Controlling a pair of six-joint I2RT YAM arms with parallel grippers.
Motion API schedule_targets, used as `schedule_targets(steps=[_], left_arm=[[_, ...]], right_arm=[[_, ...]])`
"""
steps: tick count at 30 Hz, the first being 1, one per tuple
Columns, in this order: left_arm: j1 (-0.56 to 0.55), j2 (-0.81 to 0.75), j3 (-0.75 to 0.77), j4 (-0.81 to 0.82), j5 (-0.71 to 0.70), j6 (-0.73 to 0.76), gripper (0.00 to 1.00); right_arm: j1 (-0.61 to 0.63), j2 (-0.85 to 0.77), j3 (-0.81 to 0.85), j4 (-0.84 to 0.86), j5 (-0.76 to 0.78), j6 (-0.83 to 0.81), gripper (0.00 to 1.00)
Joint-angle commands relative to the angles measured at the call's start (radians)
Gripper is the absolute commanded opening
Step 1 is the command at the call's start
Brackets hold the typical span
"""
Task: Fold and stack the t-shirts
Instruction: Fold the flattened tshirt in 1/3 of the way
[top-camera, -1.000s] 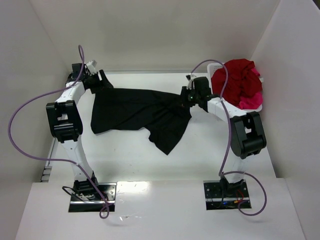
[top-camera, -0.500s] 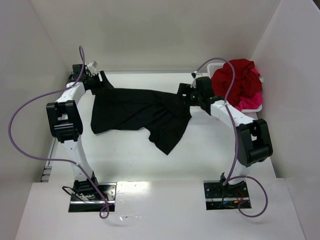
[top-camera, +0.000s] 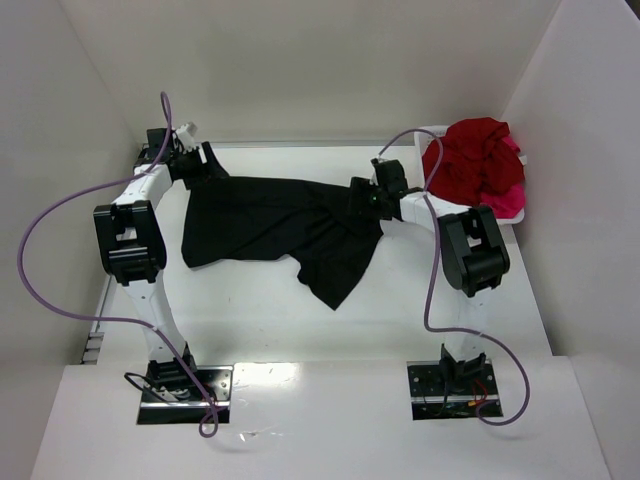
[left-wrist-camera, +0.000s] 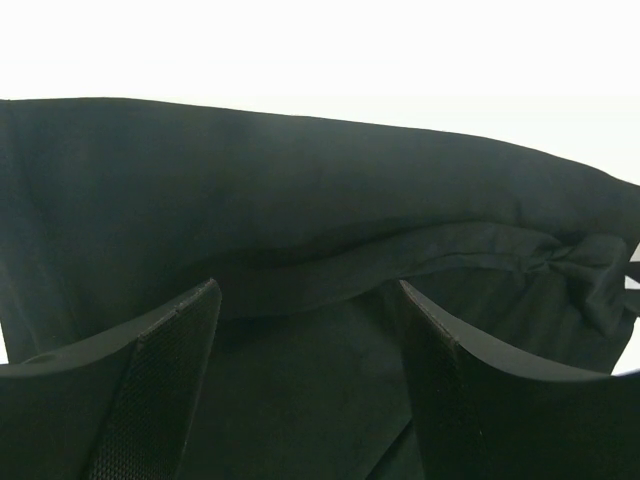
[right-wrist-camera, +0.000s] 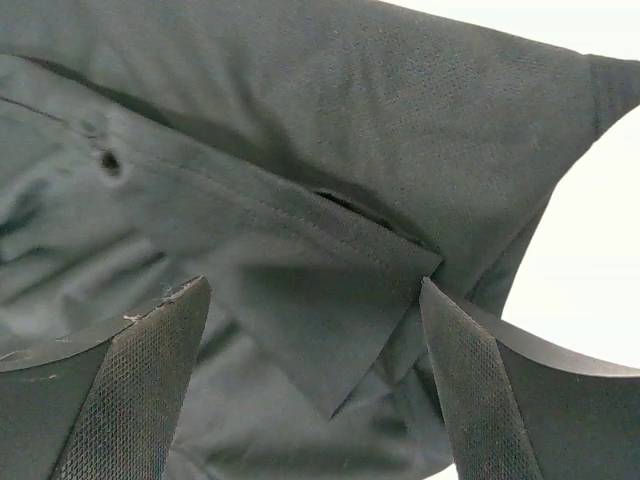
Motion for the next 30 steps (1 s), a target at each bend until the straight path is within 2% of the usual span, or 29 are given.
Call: schedule_targets(steps=[1,3,7,11,15,19,24,30], left_arm=[[-0.002,-0.025,0.02,0.014,0.008,0.033,0.79],[-0.002,-0.025,0.02,0.014,0.008,0.033,0.79],[-0.002,-0.025,0.02,0.005,0.008,0.033,0.79],[-0.002,-0.025,0.029,0.005,0.008,0.033,0.79],[-0.002,-0.025,0.029,0.005,0.008,0.033,0.79],[-0.002,-0.025,0.029,0.005,0.008,0.033,0.79],[-0.002,-0.045,0.009,0.005,0.008,0.033,0.79],[-0.002,-0.054,0.0,0.005,0.008,0.033,0.79]], right_arm=[[0.006,0.028,0.087,0.01,-0.009,-0.032,0.9],[0.006,0.051,0.106,0.01,-0.009,-0.032,0.9],[0.006,0.051,0.127,0.01,-0.028,-0.041,0.81],[0.006,0.06,0.136,0.01,-0.028,-0.041,0.64],[0.006,0.07,0.136,-0.001,-0.037,-0.041,0.4],[0.006,0.019,0.106,0.022,-0.117,-0.041,0.25],[0.006,-0.05,0.007,0.073,-0.241,-0.041,0.14],[0.038,-0.136,-0.097,0.053,-0.387,-0.108,0.1]])
